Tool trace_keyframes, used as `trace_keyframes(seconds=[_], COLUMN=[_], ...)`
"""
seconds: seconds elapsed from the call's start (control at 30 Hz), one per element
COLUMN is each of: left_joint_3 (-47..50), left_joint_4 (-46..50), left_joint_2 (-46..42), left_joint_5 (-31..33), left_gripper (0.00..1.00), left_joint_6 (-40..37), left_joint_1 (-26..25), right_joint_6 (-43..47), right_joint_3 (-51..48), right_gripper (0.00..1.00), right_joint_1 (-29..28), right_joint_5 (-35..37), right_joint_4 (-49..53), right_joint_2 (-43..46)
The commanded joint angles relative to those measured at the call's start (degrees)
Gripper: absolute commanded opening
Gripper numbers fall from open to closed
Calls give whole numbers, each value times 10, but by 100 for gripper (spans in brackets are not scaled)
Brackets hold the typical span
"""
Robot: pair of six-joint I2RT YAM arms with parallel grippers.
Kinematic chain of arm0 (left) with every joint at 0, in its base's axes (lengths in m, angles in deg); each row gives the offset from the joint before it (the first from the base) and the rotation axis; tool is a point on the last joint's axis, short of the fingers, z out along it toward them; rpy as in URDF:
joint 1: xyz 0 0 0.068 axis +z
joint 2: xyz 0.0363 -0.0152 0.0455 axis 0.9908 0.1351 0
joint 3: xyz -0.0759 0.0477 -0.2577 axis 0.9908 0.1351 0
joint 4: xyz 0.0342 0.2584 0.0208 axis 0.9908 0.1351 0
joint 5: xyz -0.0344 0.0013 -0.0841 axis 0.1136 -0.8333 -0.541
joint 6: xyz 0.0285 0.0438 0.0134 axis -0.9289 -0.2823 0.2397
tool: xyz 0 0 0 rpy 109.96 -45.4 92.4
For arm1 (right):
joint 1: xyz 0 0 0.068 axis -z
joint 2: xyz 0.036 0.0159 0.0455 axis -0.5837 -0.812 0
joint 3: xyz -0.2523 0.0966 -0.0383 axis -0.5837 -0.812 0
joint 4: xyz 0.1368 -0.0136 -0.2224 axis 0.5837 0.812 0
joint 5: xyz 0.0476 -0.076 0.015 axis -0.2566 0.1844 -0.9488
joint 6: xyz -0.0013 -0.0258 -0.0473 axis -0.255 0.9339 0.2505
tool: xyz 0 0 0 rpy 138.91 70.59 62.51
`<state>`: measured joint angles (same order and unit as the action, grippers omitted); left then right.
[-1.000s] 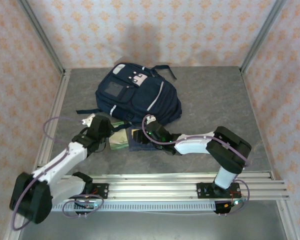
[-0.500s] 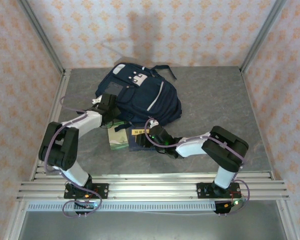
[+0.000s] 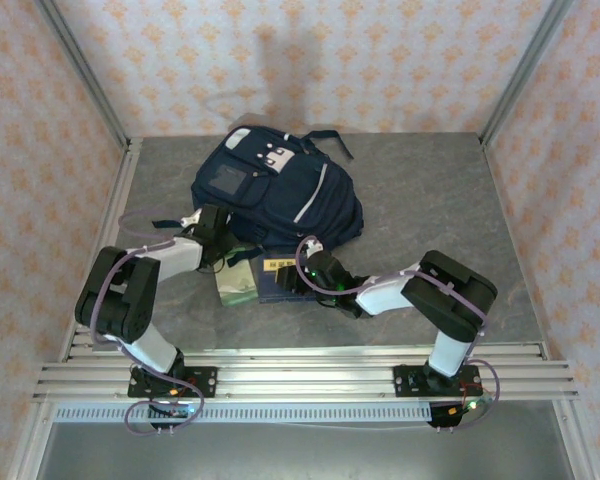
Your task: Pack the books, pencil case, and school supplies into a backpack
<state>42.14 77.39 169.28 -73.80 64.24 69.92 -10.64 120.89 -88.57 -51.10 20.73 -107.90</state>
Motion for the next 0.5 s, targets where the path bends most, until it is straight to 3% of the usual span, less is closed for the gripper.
trace_keyframes(seconds=[0.0, 0.33, 0.47], left_joint_3=[49, 139, 159], left_joint_4=[47, 124, 160], left_joint_2=[-18, -198, -258], left_joint_5=[18, 31, 48], left_gripper=[7, 7, 8], left_joint_6=[15, 70, 75], left_joint_1=[5, 5, 5], right_joint_6=[-8, -3, -1], right_joint_3=[3, 93, 137], right_gripper=[49, 56, 57], right_joint_1=[1, -23, -29], right_joint_5=[-8, -62, -166], right_joint_4=[6, 222, 287], right_joint_2=[28, 67, 69])
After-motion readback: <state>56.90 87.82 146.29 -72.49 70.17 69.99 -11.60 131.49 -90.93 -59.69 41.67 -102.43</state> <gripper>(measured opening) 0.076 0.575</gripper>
